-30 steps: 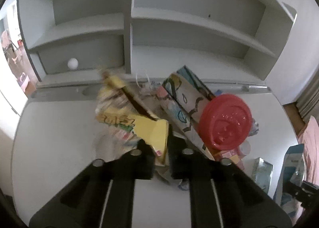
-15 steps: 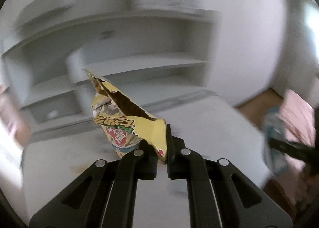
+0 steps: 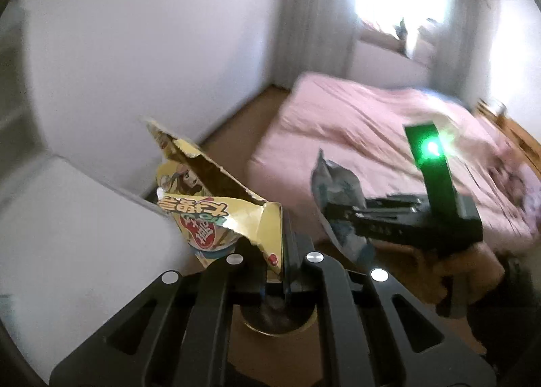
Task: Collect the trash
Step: 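Carry both bags over the black bin and open both tools to drop them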
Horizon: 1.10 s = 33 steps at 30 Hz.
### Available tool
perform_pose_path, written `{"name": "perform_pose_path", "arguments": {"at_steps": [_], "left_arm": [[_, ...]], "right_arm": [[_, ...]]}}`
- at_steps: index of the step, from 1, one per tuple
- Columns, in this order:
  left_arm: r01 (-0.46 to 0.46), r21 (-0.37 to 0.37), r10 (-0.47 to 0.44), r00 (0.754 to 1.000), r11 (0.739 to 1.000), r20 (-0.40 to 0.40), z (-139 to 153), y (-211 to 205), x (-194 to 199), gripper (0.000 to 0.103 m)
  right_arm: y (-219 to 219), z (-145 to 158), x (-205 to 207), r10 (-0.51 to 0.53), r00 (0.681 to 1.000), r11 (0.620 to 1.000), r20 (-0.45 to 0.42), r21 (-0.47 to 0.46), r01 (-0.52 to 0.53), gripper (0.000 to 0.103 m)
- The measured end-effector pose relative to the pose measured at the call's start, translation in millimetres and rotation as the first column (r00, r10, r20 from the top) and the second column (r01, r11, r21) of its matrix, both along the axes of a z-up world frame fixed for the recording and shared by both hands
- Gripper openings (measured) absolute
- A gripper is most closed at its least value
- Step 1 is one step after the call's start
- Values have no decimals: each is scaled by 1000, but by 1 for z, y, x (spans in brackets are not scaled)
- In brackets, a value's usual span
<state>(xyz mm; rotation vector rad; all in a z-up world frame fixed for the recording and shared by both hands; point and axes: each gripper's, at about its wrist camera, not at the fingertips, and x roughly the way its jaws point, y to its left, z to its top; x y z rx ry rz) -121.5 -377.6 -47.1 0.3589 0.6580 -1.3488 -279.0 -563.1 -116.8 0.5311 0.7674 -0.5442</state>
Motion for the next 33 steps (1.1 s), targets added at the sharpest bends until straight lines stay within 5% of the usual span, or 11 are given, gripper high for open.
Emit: {"name": "perform_pose_path", "arguments": {"at_steps": [11,15,23,26,27,28,33], "left_arm": [[157,279,-107,977,947,-187,-178,-95,5,6],[179,338,-95,963,924,-252,-219,-119,13,6],[251,381,-137,944,890,-300,-251,-148,7,7],[256,395,-149,948,882,-281,-251,-149,8,30],[248,396,-146,952,884,-270,-249,-145,6,48],[240,388,-146,955,890,-257,-248,-145,6,56],[228,372,-151,963,900,-225,-238,-141,7,64]], "right_arm": [[-51,-163,-11,-8,981,967,-192,247,56,27],[-53,-191,-2,11,975,954,-224,295,57,27],[-66,-207,5,4,974,938,-227,338,75,27],[-71,-209,5,0,975,935,-224,347,80,27],[-71,-210,5,0,974,933,-225,350,81,27],[-71,-209,4,1,974,933,-226,352,80,27],[-69,-212,5,9,971,930,-240,357,80,28]]}}
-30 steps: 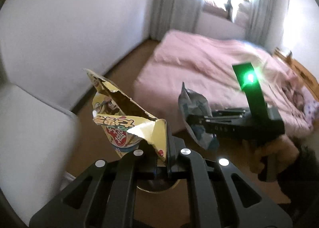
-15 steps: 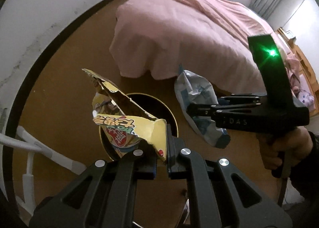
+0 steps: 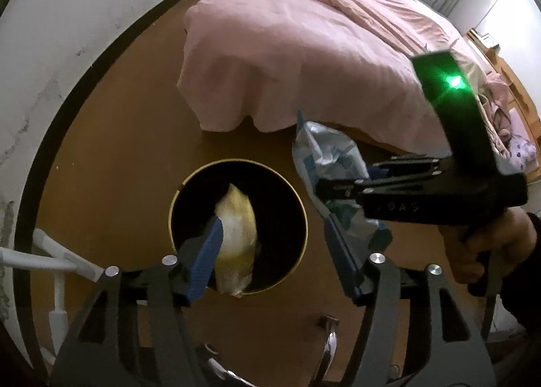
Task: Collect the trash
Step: 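Carry both bags over the black bin and open both tools to drop them, then grasp the red cup lid with the right tool while the left tool grasps a clear plastic ring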
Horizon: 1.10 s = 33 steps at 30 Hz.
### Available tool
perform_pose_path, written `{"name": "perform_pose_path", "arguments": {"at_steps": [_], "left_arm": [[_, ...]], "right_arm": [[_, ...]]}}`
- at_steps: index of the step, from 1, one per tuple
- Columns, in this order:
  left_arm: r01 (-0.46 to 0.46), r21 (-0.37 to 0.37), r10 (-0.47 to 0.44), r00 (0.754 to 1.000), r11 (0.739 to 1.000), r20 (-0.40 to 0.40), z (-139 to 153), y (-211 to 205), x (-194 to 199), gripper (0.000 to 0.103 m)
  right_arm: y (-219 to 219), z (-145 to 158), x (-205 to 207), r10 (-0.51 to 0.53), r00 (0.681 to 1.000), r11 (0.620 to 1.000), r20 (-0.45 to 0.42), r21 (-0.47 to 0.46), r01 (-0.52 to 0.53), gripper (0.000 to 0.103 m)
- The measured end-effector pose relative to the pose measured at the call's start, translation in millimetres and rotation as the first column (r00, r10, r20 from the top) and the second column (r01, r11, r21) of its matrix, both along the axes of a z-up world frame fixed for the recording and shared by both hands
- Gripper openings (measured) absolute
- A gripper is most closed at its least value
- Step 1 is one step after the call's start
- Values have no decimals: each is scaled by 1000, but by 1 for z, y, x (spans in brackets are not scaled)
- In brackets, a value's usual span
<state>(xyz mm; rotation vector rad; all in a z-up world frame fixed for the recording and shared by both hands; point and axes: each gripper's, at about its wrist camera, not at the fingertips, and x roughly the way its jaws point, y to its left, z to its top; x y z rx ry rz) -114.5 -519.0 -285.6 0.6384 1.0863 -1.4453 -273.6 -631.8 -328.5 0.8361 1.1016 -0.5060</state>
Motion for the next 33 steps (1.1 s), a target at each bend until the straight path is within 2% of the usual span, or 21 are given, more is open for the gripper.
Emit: {"name": "perform_pose_path", "arguments": {"at_steps": [5,11,12,13,14,15,20,22,25,28,30,31,33], "left_arm": [[-21,-19,22,999,1000,31,17,8,4,68],[-43,-100,53,994,994,97,63,30,4,80],[-48,-115,60,992,992,107,71,35,3,84],[-54,-127,69,991,990,116,78,39,3,87],[-61,-145,80,989,988,124,89,44,3,88],[-67,-161,89,987,985,131,98,48,3,89],[-112,-241,155,973,964,170,152,79,6,92],[-138,-273,190,966,952,175,175,96,9,92],[-191,-316,258,948,929,187,211,133,24,93],[-288,-346,365,913,893,183,240,182,52,94],[-384,-354,464,869,853,174,253,225,79,94],[-430,-356,511,841,830,175,257,244,91,94],[-536,-352,622,755,768,208,263,298,122,94]], "right_arm": [[-1,-3,6,14,1000,1000,-15,6,-14,28],[5,-1,19,46,998,999,-38,0,-46,33],[6,0,21,46,998,999,-41,-1,-46,43],[6,1,22,43,998,999,-48,-4,-44,59],[7,4,24,40,998,999,-45,-10,-41,67],[8,10,25,38,999,999,-38,-31,-39,74],[12,44,28,32,999,996,-10,-83,-33,75],[16,72,29,33,999,992,17,-119,-31,75],[31,130,38,55,997,978,63,-204,-41,76],[70,202,68,154,977,943,145,-315,-102,82],[103,237,96,251,949,914,191,-370,-167,82],[120,250,109,298,930,901,214,-385,-200,82],[163,273,143,416,870,869,265,-398,-294,82]]}}
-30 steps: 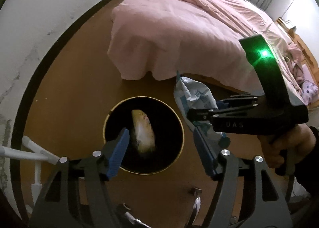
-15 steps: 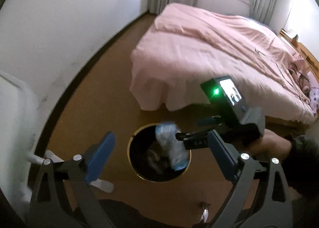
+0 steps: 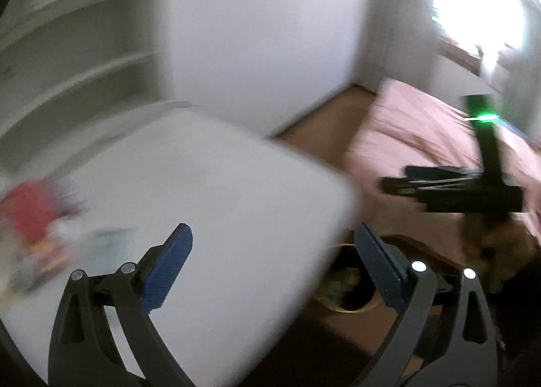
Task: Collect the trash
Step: 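Grasp the red cup lid with the right tool while the left tool grasps a clear plastic ring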
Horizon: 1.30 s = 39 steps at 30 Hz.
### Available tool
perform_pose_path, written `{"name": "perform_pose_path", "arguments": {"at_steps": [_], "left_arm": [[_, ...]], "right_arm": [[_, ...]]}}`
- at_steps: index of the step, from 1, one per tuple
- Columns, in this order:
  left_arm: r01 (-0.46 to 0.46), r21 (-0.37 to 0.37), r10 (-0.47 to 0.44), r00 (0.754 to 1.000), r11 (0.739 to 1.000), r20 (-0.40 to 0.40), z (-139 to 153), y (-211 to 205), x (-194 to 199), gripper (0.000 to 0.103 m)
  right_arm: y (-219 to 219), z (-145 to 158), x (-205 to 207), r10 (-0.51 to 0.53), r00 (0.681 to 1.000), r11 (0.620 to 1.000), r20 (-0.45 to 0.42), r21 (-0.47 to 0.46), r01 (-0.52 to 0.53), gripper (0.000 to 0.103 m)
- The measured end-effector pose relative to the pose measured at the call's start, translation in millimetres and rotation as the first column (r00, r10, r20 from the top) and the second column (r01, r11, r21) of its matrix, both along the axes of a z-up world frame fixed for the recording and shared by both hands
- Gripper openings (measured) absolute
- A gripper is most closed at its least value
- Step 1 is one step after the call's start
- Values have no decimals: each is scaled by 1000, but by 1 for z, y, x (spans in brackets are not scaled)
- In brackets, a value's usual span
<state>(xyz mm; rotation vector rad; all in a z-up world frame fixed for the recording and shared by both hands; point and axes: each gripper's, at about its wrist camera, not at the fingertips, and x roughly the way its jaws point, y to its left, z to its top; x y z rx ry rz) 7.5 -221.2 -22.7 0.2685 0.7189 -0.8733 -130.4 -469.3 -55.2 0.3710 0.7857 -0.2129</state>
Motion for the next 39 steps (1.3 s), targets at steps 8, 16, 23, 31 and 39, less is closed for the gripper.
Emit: {"name": "perform_pose_path", "arguments": {"at_steps": [8,16,23,31,39], "left_arm": [[-410,147,401,912,900,86,-5,199,98,94],[-616,228,641,766,754,-47,-33,298,192,94],[-616,254,654,750,745,-101,-53,302,225,88],[-596,261,640,756,760,-139,-65,309,231,56],[-642,190,669,721,743,-180,-66,324,233,4]], "right_arm": [[165,25,117,439,898,898,-5,-28,-439,82],[269,27,164,597,801,800,-54,-43,-599,82],[331,29,192,653,749,745,-116,-80,-662,82],[355,39,224,675,726,713,-128,-137,-687,82],[339,36,279,542,828,806,-140,-190,-560,82]]}}
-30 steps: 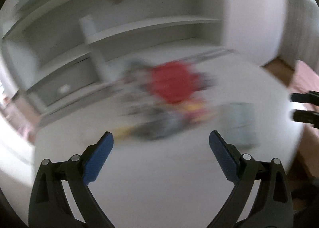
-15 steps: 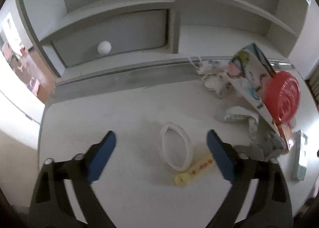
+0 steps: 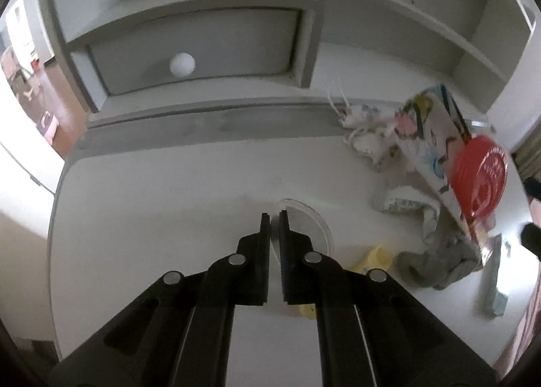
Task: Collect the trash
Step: 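Grasp the red cup lid with the right tool while the left tool grasps a clear plastic ring, then carry the lid and ring to the black bin and release both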
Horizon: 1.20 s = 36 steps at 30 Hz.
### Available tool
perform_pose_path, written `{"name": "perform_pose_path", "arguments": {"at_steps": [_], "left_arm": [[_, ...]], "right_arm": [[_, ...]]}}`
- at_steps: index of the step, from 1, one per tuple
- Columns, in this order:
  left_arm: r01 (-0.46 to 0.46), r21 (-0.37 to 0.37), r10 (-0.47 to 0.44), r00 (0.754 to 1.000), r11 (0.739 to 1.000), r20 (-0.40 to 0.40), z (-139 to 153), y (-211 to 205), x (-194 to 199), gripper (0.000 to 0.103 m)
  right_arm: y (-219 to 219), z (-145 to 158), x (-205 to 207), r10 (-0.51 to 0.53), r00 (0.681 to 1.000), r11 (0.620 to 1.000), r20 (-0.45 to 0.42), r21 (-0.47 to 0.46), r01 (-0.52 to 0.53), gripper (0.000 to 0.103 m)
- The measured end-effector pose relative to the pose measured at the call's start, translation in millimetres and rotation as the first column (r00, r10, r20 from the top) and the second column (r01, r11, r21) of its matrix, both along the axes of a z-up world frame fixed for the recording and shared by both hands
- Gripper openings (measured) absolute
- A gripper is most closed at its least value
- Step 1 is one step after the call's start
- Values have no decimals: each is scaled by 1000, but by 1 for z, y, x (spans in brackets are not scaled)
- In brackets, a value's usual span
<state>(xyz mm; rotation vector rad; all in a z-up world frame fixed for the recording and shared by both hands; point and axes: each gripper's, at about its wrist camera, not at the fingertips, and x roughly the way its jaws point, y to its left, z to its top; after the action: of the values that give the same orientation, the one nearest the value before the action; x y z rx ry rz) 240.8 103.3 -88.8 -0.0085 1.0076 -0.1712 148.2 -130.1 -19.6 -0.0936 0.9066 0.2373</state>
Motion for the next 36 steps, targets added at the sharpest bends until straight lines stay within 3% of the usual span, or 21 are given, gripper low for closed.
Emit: {"name": "perform_pose_path", "arguments": {"at_steps": [8,14,16,20,25,31,34,36], "left_arm": [[-16,-61,20,998,998,65,30,9,-22,4],[3,-53,3,993,999,117,49,3,-43,4],[19,-57,-12,992,998,125,53,-3,-49,4],[40,-60,-31,990,997,139,59,-11,-59,4],[83,-55,-72,982,995,173,70,-29,-73,4],[216,-44,-202,955,975,219,82,-93,-101,4],[305,-67,-285,934,950,214,83,-138,-116,4],[381,-86,-355,908,920,222,85,-175,-133,4]], "right_arm": [[13,-23,29,-81,997,995,10,-60,82,82],[22,-29,40,-120,992,987,38,-107,124,82],[25,-31,42,-128,991,982,43,-132,132,77],[16,-26,35,-142,988,985,56,-91,146,75],[-10,3,6,-138,985,990,103,-8,140,71],[-77,24,-52,-208,970,976,127,83,199,72],[-116,27,-87,-270,953,961,138,107,256,72],[-148,28,-114,-324,936,943,141,125,308,72]]}}
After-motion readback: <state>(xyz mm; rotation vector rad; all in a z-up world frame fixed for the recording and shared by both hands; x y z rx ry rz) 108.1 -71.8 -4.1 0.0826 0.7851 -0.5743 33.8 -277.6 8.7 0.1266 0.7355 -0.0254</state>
